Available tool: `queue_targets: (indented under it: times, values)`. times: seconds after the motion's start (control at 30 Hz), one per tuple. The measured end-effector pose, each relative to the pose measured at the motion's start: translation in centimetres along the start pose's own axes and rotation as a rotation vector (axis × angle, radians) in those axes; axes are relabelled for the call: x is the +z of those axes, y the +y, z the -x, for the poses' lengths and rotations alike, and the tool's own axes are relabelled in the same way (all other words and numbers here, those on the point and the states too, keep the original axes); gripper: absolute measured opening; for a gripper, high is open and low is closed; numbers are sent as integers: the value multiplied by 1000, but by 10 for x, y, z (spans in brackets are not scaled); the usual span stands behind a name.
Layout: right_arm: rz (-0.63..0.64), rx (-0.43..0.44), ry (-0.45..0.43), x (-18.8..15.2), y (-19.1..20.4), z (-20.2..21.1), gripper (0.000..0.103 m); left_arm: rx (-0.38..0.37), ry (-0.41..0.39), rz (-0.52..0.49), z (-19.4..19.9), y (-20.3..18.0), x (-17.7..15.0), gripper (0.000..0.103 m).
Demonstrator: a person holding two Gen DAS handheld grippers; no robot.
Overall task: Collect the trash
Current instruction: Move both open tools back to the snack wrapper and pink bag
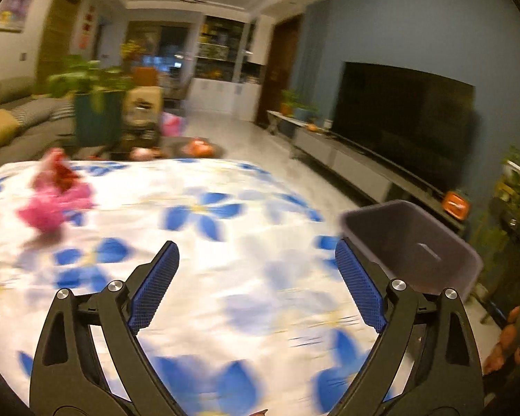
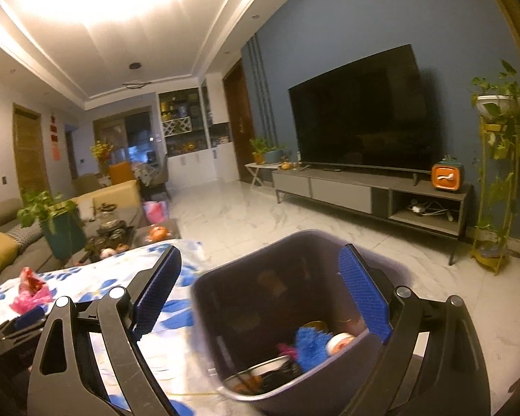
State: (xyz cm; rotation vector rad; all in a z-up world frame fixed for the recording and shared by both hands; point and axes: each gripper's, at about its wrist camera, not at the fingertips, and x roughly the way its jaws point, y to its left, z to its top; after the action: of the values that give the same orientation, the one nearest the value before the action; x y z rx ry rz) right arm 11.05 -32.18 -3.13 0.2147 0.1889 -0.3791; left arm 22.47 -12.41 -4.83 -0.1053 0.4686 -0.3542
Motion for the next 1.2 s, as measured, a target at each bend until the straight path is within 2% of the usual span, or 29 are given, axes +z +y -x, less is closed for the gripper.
queue_targets:
  times: [0.27, 0.4, 0.57, 0.7, 0.87, 1.03, 1.2]
  values:
    - [58, 159, 58, -17, 74, -2, 89, 255, -28, 23, 39, 104, -1, 90]
    - [107, 266, 90, -28, 129, -5, 89, 373, -60, 82, 66, 158, 2, 90]
    - [162, 388, 121, -39, 196, -10, 89, 474, -85, 168, 95, 225, 4, 90]
    - [203, 448, 131, -47, 244, -13, 89, 542, -104, 203, 110, 261, 4, 90]
    - [254, 499, 160, -60, 302, -29, 89, 599, -116, 230, 118, 288, 6, 90]
    - [282, 520, 204, -73, 349, -47, 89, 632, -133, 238, 117, 309, 15, 90]
    - [292, 522, 255, -87, 384, -72, 89, 632, -153, 253, 111, 323, 27, 90]
